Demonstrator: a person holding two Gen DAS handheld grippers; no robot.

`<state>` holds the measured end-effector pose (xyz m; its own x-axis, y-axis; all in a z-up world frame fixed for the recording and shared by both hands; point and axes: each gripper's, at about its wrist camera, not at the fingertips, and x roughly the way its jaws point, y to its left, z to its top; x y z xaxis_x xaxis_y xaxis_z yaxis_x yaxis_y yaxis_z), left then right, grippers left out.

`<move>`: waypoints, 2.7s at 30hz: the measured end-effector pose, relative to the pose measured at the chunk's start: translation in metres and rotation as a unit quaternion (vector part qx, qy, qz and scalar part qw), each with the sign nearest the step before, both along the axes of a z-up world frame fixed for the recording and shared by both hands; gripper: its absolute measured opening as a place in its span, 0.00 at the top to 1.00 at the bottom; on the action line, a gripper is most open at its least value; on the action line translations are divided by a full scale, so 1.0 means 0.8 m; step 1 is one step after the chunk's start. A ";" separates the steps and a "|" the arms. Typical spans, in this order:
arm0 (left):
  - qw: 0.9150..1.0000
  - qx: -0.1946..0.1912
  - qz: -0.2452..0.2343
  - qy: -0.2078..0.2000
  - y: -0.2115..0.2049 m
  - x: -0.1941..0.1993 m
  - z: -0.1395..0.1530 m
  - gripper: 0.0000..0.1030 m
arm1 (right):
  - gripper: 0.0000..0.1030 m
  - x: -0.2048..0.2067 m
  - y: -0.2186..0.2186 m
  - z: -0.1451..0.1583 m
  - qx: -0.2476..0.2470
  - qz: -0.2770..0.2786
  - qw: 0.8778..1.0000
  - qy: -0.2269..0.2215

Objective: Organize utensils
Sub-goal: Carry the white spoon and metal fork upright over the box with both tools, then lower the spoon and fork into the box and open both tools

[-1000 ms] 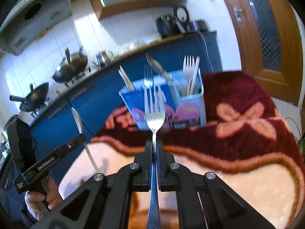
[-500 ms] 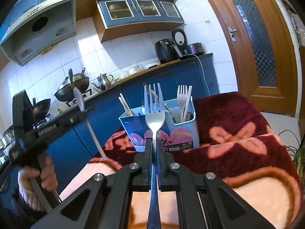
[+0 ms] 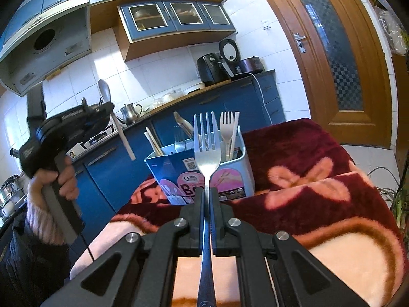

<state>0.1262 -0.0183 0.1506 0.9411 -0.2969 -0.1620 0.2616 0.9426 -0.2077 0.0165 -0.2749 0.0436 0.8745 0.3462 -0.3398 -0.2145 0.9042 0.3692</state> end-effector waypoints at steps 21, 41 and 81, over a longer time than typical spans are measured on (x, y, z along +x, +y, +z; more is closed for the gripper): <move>0.999 -0.003 0.013 0.033 -0.006 0.053 -0.081 0.92 | 0.95 0.028 -0.001 0.012 -0.031 -0.012 0.999 -0.002; 0.998 0.006 0.001 0.061 -0.016 0.064 -0.105 0.92 | 0.95 0.177 0.020 0.060 -0.044 -0.053 0.994 -0.090; 0.997 0.019 0.002 0.081 -0.008 0.020 -0.077 0.70 | 0.77 0.127 0.040 0.062 -0.069 -0.045 0.992 -0.097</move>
